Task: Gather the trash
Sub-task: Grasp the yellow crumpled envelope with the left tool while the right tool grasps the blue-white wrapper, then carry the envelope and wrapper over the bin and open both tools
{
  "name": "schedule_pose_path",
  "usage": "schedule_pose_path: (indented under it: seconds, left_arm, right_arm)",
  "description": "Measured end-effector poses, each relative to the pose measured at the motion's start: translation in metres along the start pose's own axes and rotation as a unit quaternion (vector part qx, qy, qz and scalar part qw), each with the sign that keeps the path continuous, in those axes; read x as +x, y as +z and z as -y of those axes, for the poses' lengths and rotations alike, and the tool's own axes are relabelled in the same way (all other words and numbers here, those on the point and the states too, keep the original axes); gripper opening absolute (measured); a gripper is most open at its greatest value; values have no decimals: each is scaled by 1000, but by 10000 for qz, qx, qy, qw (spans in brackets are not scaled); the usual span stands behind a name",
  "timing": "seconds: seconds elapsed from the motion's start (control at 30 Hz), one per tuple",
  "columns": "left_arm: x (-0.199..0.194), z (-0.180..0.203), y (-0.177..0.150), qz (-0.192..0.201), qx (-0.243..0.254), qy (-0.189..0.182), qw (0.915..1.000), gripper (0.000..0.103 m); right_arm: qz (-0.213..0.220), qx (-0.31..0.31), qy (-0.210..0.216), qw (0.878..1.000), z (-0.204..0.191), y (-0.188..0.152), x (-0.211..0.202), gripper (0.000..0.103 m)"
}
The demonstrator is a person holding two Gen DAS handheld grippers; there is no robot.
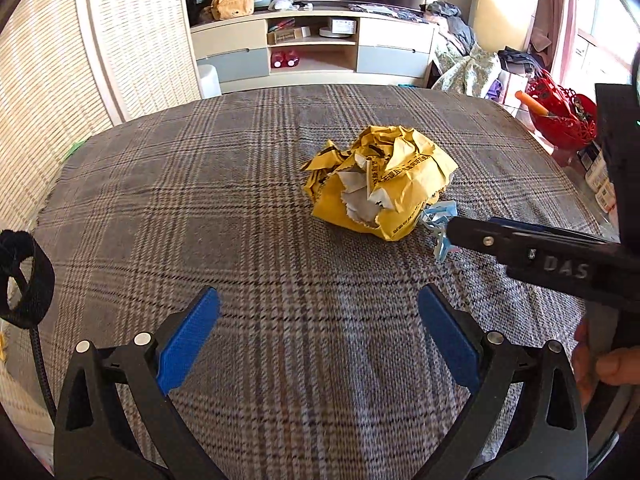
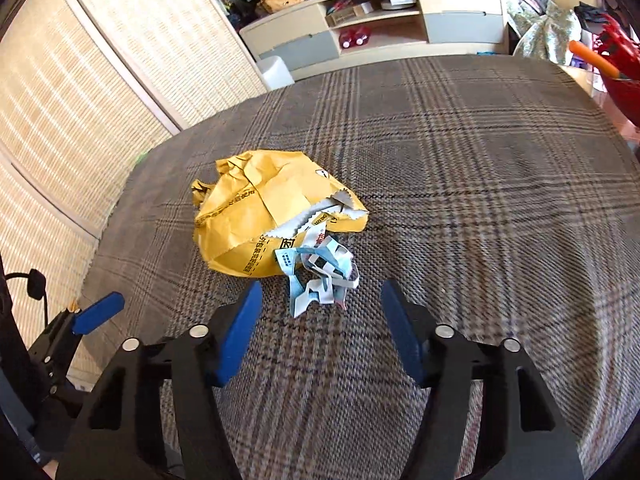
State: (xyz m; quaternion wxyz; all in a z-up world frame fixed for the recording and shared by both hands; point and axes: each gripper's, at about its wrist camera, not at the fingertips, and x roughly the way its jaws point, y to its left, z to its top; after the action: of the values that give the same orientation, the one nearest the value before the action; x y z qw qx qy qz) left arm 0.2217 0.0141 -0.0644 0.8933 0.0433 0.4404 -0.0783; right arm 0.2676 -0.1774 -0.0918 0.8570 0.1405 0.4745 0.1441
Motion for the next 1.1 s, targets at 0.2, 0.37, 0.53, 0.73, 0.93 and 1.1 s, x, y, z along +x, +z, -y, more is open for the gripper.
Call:
schedule_pose_path:
  seconds: [0.2, 0.37, 0.53, 0.73, 0.93, 1.1]
  left_arm:
    - [16, 4, 7, -30, 111, -42, 9999, 94]
    - [26, 7, 22, 46, 82, -99, 9999, 94]
    - [32, 19, 45, 281, 273, -52, 9992, 94]
    - [53, 32, 63, 374, 486, -24, 9981, 95]
    - [78, 37, 71, 257, 605, -96, 9978, 95]
    - [78, 37, 75, 395, 590, -222, 9972, 83]
  right_arm:
    - [-134, -64, 32, 9999, 3, 4, 19, 29]
    - [4, -68, -220, 9997, 20, 6, 1, 13]
    - [77, 6, -436, 9990, 46, 8, -13, 13]
    - [-13, 57, -398, 9992, 66, 2, -12, 13]
    - [7, 34, -363, 9993, 70, 2, -12, 13]
    - [13, 3, -377, 9993, 70, 7, -7, 13]
